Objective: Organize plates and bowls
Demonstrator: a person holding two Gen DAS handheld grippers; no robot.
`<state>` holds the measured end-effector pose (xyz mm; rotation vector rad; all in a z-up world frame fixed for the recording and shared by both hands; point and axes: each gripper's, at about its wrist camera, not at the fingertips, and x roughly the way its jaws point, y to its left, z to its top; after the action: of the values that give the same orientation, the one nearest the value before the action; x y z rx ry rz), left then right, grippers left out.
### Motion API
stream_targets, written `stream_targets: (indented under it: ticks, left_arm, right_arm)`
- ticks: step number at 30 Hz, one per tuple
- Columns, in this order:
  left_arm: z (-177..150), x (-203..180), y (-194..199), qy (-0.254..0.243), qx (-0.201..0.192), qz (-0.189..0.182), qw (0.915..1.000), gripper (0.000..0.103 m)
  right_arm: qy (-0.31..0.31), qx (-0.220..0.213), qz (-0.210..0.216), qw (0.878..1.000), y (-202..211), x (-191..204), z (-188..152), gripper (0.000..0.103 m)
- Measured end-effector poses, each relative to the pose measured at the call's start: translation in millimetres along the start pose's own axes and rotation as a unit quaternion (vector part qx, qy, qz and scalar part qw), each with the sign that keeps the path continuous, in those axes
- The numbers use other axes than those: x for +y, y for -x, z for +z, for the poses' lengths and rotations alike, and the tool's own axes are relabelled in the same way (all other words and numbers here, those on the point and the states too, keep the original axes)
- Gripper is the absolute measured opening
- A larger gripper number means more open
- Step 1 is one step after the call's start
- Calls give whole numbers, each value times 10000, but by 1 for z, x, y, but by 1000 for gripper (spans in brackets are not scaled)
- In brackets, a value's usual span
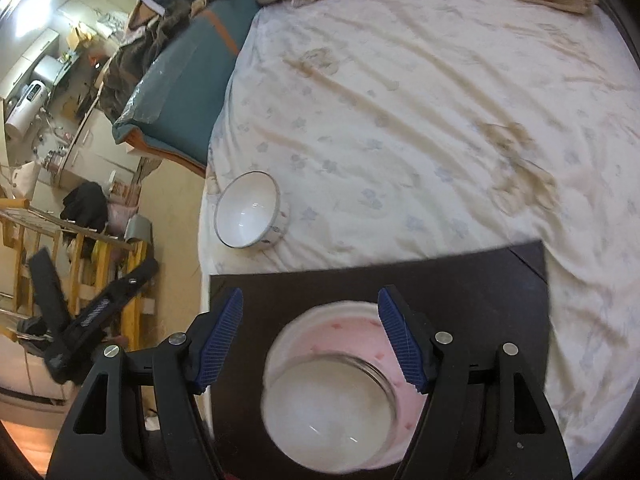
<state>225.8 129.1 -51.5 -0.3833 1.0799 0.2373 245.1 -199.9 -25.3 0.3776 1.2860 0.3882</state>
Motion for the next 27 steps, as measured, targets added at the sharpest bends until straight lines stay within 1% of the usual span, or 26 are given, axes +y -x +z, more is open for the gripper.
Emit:
stream_targets:
  ticks: [4,5,6,8,12,13,14,15,16,18,19,20,21,22,23,24,27]
  left_arm:
    - [13,19,-22,266,-83,-68,9996,87]
    - [17,22,-29,312,-32,-140,9994,82]
    - [21,23,-37,352,66,-230,9991,73]
    - [27,21,-52,392,286,-554,9973,61]
    - [31,0,-72,88,515,-638,9966,60]
    - [30,-4,-74,44,555,-642,9964,59]
    - [29,-9,-78,-5,629,-669,9958,55]
    - [28,-14,-83,-80,730,-687,9949,54]
    - [28,-20,-87,-164,833,-678,9941,53]
    - [27,-24,-95,-253,929,-672,9931,52]
    - [26,-26,-99,-293,976,-770,9918,50]
    - [25,-29,-102,-353,1041,-807,9907,41]
    - [24,-30,-107,-392,1113,-810,9897,30]
    - [23,-31,-111,-404,1197,-845,9884,25]
    - [20,-31,-115,-451,1292,-839,9870,18]
    - [19,-32,-118,-509,1299,-761,9873,14]
    - [16,-32,-117,-663,1299,-689,9869,13]
  right_arm:
    - [-49,478,188,9987,-34,20,26,73]
    - [-61,544,113,9984,-45,26,34,73]
    - [-87,587,58,9982,-53,30,40,73]
    - [-154,655,-73,9977,-76,36,55,73]
    - [-231,980,-368,9942,-125,40,71,72]
    - [-229,1055,-443,9932,-136,40,73,69]
    - [-219,1111,-478,9924,-144,40,74,66]
    - [-224,1172,-467,9918,-152,40,74,58]
    - [-320,1256,-374,9909,-164,39,73,48]
    - [-373,1361,-385,9892,-177,38,71,41]
    - [-379,1381,-408,9888,-183,38,70,39]
    - [-378,1396,-428,9886,-189,39,69,36]
    - [-364,1411,-448,9883,-193,40,68,30]
    - [-324,1424,-482,9881,-197,41,66,21]
    - [-193,1404,-541,9884,-200,44,64,18]
    - [-62,1379,-616,9885,-203,48,62,14]
    - [-96,1345,-680,9885,-206,48,62,14]
